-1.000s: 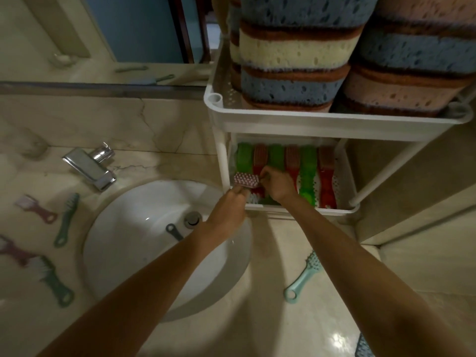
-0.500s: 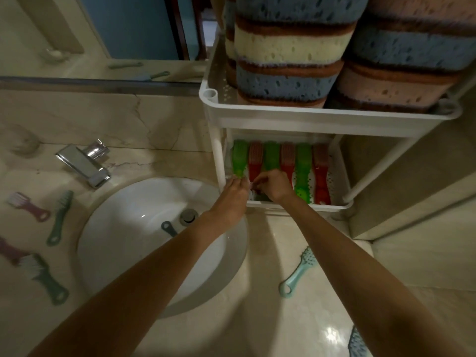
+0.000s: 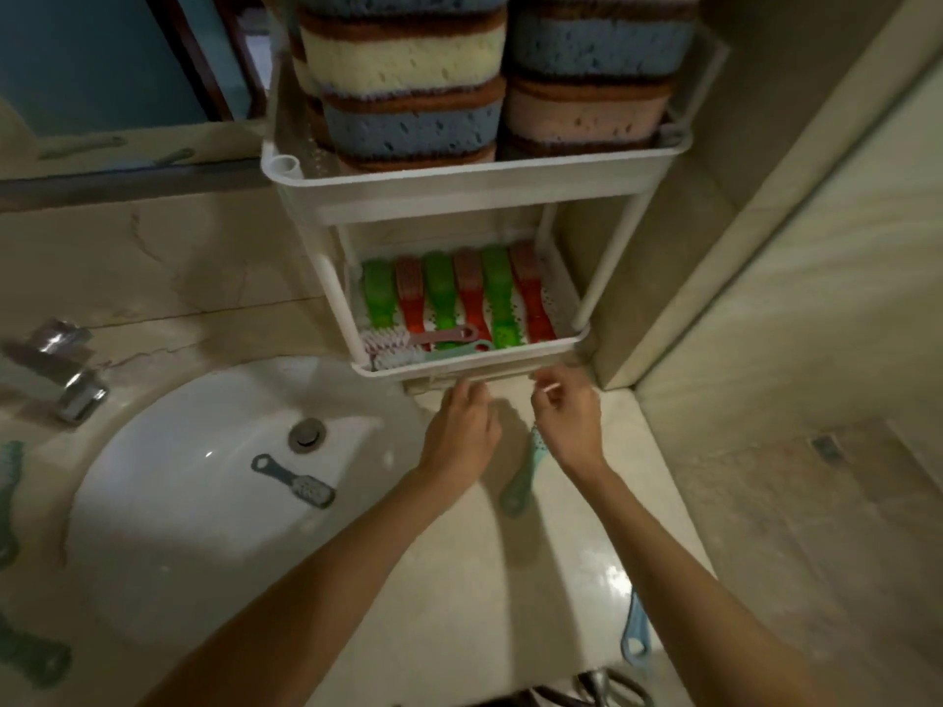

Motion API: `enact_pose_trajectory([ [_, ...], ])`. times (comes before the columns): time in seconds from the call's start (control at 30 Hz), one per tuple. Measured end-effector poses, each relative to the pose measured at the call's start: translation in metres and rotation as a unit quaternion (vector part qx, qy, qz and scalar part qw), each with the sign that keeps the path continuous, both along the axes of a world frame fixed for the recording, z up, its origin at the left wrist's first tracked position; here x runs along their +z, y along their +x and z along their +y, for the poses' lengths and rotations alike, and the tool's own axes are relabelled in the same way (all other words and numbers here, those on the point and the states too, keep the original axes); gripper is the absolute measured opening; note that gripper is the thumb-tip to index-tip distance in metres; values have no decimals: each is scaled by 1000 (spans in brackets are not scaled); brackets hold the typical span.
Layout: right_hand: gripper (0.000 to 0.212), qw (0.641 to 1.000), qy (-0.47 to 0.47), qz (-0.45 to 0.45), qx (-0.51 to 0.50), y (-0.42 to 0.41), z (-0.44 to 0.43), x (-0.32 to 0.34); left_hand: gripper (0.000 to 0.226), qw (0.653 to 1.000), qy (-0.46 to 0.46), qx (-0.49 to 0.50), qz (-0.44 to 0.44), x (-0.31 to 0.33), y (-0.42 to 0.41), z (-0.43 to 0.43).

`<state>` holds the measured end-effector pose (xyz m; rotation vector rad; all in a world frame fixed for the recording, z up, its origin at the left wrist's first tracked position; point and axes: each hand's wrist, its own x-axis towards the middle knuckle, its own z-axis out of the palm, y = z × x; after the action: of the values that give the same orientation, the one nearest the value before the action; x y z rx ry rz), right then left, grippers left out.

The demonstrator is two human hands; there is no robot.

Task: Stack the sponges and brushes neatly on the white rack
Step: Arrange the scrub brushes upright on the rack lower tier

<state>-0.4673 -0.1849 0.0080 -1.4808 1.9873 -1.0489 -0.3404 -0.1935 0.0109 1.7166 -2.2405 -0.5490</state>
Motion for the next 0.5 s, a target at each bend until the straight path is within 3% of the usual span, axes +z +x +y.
enact_pose_trajectory([
  [0.07,17,997,41,6,-57,-8,29,-12,32,991,127,-18,-32,-12,-16,16],
  [0.13,18,990,73,21,-120,-16,58,-22,38,983,172,-37,-55,-22,-30,28],
  [0.33,43,944,165,94,-270,-37,140,-44,47,978,179,-35,-103,-43,-52,41],
  [0.43,54,902,313,120,-272,-44,160,-49,42,980,166,-26,-108,-44,-55,39],
  [0.5,51,893,344,115,-267,-45,165,-49,43,980,170,-22,-103,-44,-56,37],
])
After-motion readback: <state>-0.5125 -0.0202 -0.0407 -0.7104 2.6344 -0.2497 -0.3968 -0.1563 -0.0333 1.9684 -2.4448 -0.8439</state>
